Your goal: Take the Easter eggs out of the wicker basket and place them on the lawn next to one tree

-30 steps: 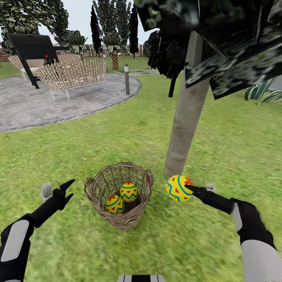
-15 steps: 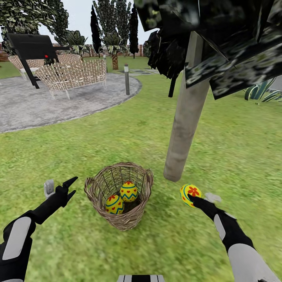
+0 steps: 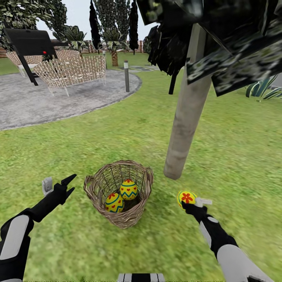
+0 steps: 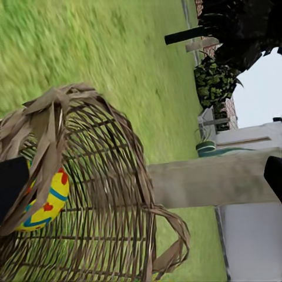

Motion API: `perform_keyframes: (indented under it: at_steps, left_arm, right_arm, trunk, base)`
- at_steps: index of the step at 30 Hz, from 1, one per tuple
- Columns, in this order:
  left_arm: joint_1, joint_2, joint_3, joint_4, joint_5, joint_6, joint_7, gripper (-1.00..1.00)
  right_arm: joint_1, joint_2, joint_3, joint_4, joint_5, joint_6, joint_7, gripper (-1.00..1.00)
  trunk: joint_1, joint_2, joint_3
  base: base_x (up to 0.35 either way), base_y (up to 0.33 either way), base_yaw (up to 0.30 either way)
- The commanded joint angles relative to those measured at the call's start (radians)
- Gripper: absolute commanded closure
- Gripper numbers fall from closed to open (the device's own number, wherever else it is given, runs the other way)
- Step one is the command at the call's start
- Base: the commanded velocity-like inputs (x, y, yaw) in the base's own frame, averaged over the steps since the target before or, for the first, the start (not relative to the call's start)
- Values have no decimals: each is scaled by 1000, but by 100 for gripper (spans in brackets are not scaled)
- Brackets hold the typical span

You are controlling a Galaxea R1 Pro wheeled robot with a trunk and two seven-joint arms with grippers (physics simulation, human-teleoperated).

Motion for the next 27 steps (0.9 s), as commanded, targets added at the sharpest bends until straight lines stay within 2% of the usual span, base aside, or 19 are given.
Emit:
perform_keyframes:
  at_steps: [1, 3, 4, 7, 9, 11, 16, 18, 19, 22, 23, 24, 25, 26, 27]
  left_arm:
    - [0, 1, 1, -5, 0, 2, 0, -100]
    - [0, 5, 1, -18, 2, 6, -3, -100]
    - [0, 8, 1, -26, 3, 14, -23, -100]
    - [0, 11, 3, -33, 3, 100, -180, -100]
    - [0, 11, 3, -34, 3, 116, -244, -100]
    - [0, 13, 3, -35, 3, 121, -300, -100]
    - [1, 16, 10, -35, 3, 122, -367, -100]
    - [4, 38, 8, -33, 4, 123, -463, -100]
    - [4, 41, 4, -33, 3, 124, -489, -100]
    - [5, 37, 0, -32, 3, 124, -508, -100]
    - [5, 34, -14, -32, 3, 124, -510, -100]
    - [4, 33, -50, -32, 4, 123, -510, -100]
    - [4, 33, -71, -32, 4, 123, -511, -100]
    - [5, 32, -122, -32, 7, 120, -517, -100]
    - [4, 32, -139, -32, 7, 119, -520, -100]
  right_arm:
    - [-3, 0, 27, 23, 0, -15, -35, 100]
    - [-6, 0, 51, 56, 0, -28, -75, 100]
    - [-8, 0, 54, 61, 1, -30, -79, 100]
    - [-9, 0, 58, 64, 1, -31, -82, 100]
    - [-9, 1, 58, 64, 1, -31, -83, 100]
    - [-9, 1, 58, 64, 1, -31, -83, 100]
    - [-9, 0, 58, 49, 4, -32, -81, 100]
    - [-9, 0, 58, 48, 4, -32, -81, 100]
    - [-9, 0, 58, 47, 4, -32, -81, 100]
    - [-9, 0, 58, 47, 4, -33, -81, 100]
    - [-9, 0, 58, 47, 4, -33, -81, 100]
    - [-10, 0, 58, 47, 4, -32, -81, 100]
    - [-11, -1, 58, 47, 4, -32, -81, 100]
    - [-11, -1, 58, 46, 4, -32, -81, 100]
    - [-12, -2, 58, 46, 4, -32, -81, 100]
  trunk:
    - [0, 0, -4]
    - [1, -1, -12]
    - [2, -1, -16]
    - [3, -2, -27]
    - [4, -2, -35]
    - [5, -3, -43]
    - [6, -3, -54]
    - [6, -3, -54]
    - [6, -3, -54]
    - [6, -3, -54]
    - [6, -3, -54]
    - [6, -3, -54]
    - [6, -3, -54]
    - [6, -3, -54]
    - [6, -3, -54]
  base:
    - [0, 0, 0]
    - [0, 0, 0]
    - [0, 0, 0]
    - [0, 0, 0]
    - [0, 0, 0]
    - [0, 0, 0]
    - [0, 0, 0]
    - [0, 0, 0]
    - [0, 0, 0]
    - [0, 0, 0]
    - [0, 0, 0]
    - [0, 0, 0]
    - [0, 0, 0]
    - [13, 0, 0]
    - [105, -15, 0]
